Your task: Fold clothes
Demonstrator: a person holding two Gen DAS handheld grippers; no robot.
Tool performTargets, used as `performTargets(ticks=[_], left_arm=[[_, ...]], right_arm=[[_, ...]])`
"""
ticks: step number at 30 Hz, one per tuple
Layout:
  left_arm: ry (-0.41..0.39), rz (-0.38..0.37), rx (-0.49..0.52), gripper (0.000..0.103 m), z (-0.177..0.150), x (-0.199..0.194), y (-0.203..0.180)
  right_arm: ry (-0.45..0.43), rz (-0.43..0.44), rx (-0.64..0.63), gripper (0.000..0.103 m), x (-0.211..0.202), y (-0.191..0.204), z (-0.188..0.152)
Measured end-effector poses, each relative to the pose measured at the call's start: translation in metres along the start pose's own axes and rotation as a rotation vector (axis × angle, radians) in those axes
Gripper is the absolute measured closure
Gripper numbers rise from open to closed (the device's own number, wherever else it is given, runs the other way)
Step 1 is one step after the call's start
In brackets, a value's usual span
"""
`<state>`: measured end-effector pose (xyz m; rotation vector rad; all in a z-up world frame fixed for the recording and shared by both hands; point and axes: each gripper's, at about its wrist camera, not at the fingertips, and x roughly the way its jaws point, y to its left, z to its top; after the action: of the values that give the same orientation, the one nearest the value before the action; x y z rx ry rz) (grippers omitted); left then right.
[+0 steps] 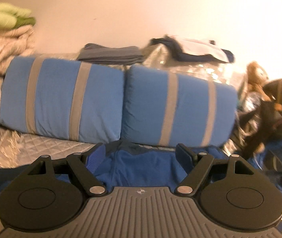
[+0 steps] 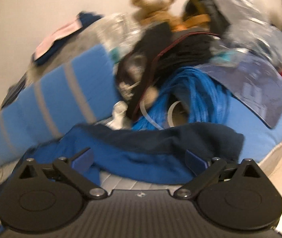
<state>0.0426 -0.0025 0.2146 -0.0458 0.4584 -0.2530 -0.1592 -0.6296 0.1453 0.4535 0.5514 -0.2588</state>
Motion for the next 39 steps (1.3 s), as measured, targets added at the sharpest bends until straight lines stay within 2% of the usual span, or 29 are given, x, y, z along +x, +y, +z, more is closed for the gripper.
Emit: performTargets(ticks=[5, 9, 11, 15, 18, 22, 27, 32, 35, 39], left_arm=[[0.012, -0.028, 0.09, 0.028, 0.043, -0.058, -0.013], [-0.047, -0.029, 0.171, 0.028, 0.078, -0.089, -0.024], [-0.08, -0.021, 0.207, 0.028, 0.098, -0.097, -0.031], [-0.142, -0.003, 0.227, 0.028, 0.138, -0.109, -0.037], [-0.179, -0.002, 0.235, 0.028, 0.169, -0.115, -0.036], [-0.192, 0.008, 0.247, 0.028, 0.203, -0.103, -0.032], [-0.169, 0.043, 0.219, 0.028, 0.227, -0.071, -0.02], [-0.142, 0.048, 0.2, 0.028, 0.221, -0.034, -0.007], [-0.12, 0.04, 0.184, 0.028, 0.197, 0.007, -0.006], [-0.068, -0.008, 0.134, 0.028, 0.147, 0.067, -0.007]], right_arm=[[0.026, 0.141, -0.086, 0.001, -0.037, 0.046, 0.028], [-0.019, 0.23, -0.123, 0.0, -0.068, 0.077, 0.056], [-0.041, 0.263, -0.119, 0.0, -0.079, 0.089, 0.073], [-0.069, 0.34, -0.025, 0.0, -0.092, 0.105, 0.118], [-0.157, 0.385, -0.015, 0.0, -0.11, 0.117, 0.153], [-0.259, 0.369, -0.075, 0.0, -0.115, 0.135, 0.186], [-0.242, 0.381, -0.057, 0.0, -0.086, 0.146, 0.2], [-0.199, 0.346, -0.076, 0.0, -0.037, 0.15, 0.185], [-0.151, 0.302, -0.121, 0.0, 0.013, 0.155, 0.161], [-0.052, 0.24, -0.169, 0.0, 0.096, 0.163, 0.122]])
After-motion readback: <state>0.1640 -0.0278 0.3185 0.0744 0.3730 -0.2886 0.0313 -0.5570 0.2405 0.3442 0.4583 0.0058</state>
